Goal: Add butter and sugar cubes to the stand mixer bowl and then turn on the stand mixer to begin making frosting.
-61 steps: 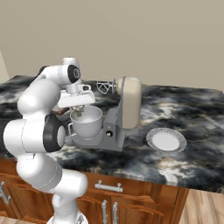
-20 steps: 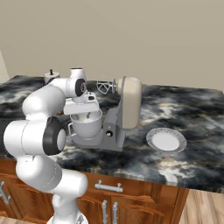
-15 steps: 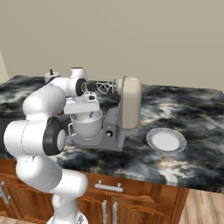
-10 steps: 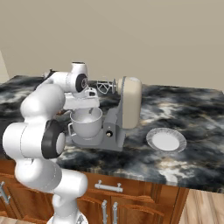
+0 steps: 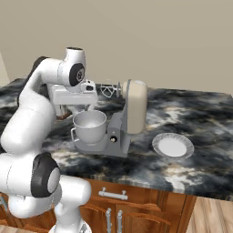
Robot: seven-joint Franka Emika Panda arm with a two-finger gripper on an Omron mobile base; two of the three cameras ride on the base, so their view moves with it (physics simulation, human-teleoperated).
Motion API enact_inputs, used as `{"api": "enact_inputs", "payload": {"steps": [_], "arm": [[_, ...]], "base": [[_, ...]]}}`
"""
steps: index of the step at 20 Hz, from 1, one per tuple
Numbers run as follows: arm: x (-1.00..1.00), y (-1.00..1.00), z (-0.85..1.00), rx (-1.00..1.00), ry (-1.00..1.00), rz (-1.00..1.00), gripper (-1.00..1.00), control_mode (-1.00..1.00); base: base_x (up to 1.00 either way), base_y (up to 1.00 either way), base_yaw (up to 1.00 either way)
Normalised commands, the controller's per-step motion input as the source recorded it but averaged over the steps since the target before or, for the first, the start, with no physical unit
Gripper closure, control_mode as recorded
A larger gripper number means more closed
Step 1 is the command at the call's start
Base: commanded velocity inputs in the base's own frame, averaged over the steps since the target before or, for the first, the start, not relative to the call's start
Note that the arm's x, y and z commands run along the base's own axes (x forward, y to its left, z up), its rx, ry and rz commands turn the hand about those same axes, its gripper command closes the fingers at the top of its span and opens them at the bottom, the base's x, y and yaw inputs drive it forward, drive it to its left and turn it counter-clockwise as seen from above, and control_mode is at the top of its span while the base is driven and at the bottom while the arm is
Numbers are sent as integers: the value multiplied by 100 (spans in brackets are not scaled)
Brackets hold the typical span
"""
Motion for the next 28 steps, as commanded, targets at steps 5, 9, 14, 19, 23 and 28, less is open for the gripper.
{"api": "enact_inputs", "payload": {"steps": [5, 9, 14, 19, 23, 28], "arm": [[-100, -19, 37, 0, -3, -4, -100, -100], [-99, -67, 16, 3, 0, -13, -100, -100], [-48, -92, 13, 10, 0, -14, -100, -100], [0, -98, 11, 14, 0, -13, -100, -100], [34, -81, 8, 14, 0, -12, -100, -100], [58, -64, 2, 16, -3, -9, -100, -100]], "base": [[0, 0, 0], [0, 0, 0], [0, 0, 0], [0, 0, 0], [0, 0, 0], [0, 0, 0]]}}
